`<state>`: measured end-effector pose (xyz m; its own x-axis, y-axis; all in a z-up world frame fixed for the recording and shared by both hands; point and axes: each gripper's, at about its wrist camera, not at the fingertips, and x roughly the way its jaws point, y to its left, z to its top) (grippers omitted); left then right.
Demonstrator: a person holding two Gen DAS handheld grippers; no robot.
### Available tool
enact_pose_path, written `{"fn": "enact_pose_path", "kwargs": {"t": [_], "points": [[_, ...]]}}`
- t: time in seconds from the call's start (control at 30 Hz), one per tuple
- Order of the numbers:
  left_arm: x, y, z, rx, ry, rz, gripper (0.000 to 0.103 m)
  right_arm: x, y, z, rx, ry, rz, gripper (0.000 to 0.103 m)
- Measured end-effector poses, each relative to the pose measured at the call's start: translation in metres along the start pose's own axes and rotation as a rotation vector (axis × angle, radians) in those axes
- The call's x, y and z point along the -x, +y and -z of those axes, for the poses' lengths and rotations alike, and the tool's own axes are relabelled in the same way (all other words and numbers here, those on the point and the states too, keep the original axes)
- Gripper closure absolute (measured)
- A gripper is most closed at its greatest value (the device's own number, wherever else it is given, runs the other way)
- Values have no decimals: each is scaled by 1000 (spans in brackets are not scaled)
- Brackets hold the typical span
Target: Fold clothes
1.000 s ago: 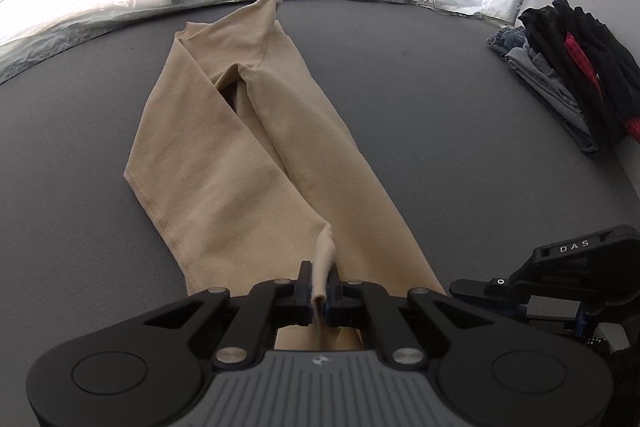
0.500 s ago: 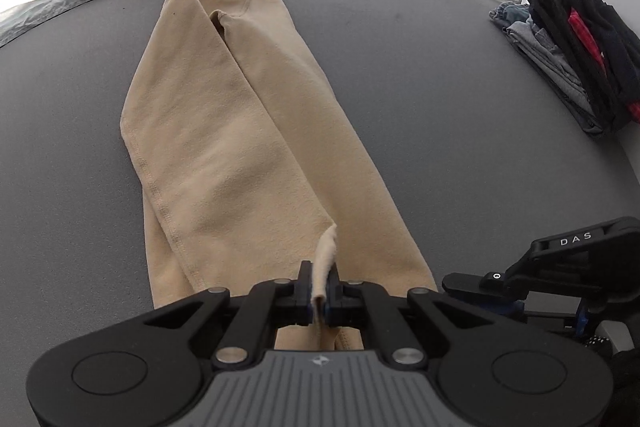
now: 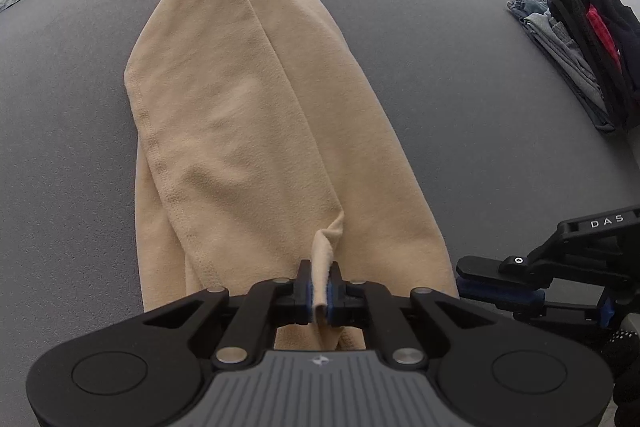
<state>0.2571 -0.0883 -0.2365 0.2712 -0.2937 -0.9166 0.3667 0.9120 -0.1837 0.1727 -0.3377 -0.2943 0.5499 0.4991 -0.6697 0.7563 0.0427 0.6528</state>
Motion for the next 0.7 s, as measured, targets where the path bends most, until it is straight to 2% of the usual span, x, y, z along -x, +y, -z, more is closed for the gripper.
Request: {"fn": "enact_pose_path", "kwargs": {"t": [0.07, 0.13, 0.27, 0.5, 0.7], "points": [[4, -1, 2, 2, 1, 18, 77, 5, 1, 3, 14, -17, -25, 95], [9, -2, 6, 9, 3, 39, 67, 9, 4, 5, 30, -25, -59, 94], [23, 5, 17, 45, -8, 55, 55, 13, 18, 12, 114, -34, -95, 91], [42, 34, 37, 123, -47, -18, 50, -17, 38, 31, 216, 48, -75, 81], [58, 63, 52, 184, -70, -59, 49, -44, 53, 50, 280, 95, -42, 68]]}}
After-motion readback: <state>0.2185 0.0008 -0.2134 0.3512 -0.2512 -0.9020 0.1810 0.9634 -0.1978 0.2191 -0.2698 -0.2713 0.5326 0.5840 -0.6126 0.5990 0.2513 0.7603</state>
